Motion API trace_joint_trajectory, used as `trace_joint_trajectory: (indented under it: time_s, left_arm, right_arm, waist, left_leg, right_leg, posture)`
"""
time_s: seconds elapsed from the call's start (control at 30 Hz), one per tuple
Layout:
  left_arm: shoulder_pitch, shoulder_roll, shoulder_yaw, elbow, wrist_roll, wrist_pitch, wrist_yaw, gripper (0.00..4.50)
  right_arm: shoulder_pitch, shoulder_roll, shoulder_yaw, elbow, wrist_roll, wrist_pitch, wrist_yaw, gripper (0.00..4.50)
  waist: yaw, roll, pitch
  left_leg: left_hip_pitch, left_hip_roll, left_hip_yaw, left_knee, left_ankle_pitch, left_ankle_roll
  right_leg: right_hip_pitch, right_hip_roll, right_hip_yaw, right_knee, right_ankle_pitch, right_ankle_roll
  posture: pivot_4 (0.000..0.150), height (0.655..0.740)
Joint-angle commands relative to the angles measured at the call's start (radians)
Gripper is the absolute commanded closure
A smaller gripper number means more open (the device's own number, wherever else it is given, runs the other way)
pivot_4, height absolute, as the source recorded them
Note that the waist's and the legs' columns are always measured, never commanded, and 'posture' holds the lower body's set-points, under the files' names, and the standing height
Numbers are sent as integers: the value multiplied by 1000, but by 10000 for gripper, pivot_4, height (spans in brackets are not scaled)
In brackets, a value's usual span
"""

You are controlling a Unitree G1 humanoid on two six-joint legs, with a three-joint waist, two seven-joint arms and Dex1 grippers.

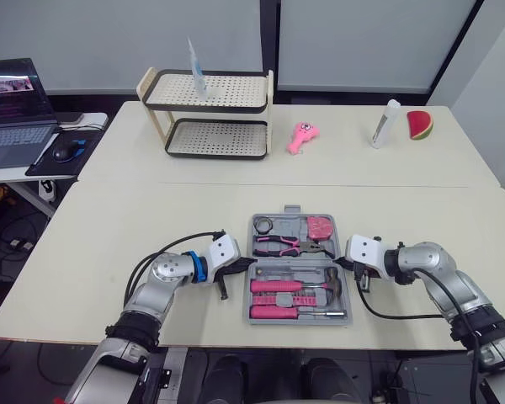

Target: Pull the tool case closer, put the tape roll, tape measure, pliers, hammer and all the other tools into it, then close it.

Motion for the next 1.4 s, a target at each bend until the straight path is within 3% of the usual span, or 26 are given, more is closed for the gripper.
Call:
trace_joint_trajectory:
  time_s: [0.03,0.53,1.4]
  left_arm:
    - [36,-7,-34,-113,-19,39,-40,44503]
    - [98,5,-53,-206,-11,80,-44,44503]
    - [113,6,-65,-222,-8,86,-43,44503]
  right_arm:
    - [24,4,3,-81,21,13,23,45000]
    - [144,-44,-16,-256,42,124,57,45000]
    - [159,-40,-12,-271,38,146,57,45000]
  waist:
    - [0,0,0]
    - [4,0,0]
    - [4,0,0]
  left_leg:
    - [0,0,0,0,0,0]
    - [0,0,-1,0,-2,4]
    - [0,0,-1,0,-2,4]
  right_leg:
    - [0,0,0,0,0,0]
    - [1,0,0,-1,0,0]
    - [2,0,-1,-1,0,0]
  posture:
    - [1500,7290]
    - [1500,7290]
    - [1500,7290]
